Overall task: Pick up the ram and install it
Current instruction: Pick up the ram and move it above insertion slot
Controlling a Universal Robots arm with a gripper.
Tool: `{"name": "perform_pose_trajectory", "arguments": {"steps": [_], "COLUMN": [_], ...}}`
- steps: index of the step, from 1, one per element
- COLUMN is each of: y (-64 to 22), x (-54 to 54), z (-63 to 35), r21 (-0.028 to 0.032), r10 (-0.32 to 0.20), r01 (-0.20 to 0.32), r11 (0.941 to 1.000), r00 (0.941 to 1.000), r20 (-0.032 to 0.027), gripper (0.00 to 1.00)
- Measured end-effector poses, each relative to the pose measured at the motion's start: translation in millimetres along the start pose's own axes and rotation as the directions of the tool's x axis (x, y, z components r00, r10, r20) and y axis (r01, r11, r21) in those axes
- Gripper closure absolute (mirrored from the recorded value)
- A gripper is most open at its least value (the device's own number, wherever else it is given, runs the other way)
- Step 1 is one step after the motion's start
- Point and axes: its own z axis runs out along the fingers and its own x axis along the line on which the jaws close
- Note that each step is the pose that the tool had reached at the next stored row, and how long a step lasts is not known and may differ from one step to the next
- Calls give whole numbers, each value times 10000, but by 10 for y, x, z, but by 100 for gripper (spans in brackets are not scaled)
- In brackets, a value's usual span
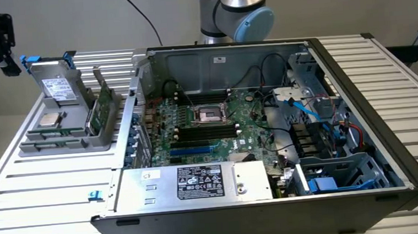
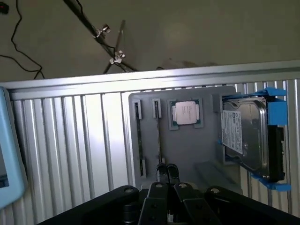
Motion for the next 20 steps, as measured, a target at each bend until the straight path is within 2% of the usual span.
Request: {"name": "perform_pose_trajectory", "arguments": {"steps": [4, 18, 20], "y": [0, 0, 0], "x": [0, 0, 0], "z": [0, 0, 0], "r21": [-7, -7, -7], "r10": [-453, -459, -458], "r01": [453, 459, 458], "r11": [9990, 9989, 9989], "r00": [9990, 9989, 9989], "r20": [-9, -9, -9], "gripper": [89, 88, 75]}}
